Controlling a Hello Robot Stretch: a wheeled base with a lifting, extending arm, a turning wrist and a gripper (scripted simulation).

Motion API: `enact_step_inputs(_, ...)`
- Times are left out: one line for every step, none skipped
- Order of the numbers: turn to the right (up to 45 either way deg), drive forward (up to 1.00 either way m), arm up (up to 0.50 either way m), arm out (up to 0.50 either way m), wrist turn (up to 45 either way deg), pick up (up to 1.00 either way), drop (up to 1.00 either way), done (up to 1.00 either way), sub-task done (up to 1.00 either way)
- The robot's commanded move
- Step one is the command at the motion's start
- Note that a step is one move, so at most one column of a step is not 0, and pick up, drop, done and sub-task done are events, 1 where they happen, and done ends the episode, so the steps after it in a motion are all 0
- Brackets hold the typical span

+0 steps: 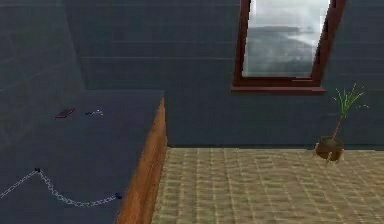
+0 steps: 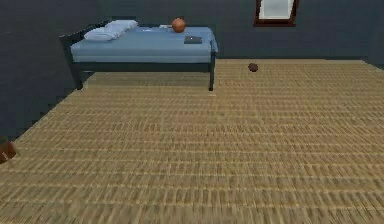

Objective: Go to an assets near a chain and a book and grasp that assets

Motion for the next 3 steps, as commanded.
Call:
enact_step_inputs(-45.0, 0.00, 0.00, 0.00, 0.0, 0.00, 0.00, 0.00, 0.00)
enact_step_inputs(-45.0, 0.00, 0.00, 0.00, 0.0, 0.00, 0.00, 0.00, 0.00)
enact_step_inputs(-45.0, 0.00, 0.00, 0.00, 0.0, 0.00, 0.00, 0.00, 0.00)
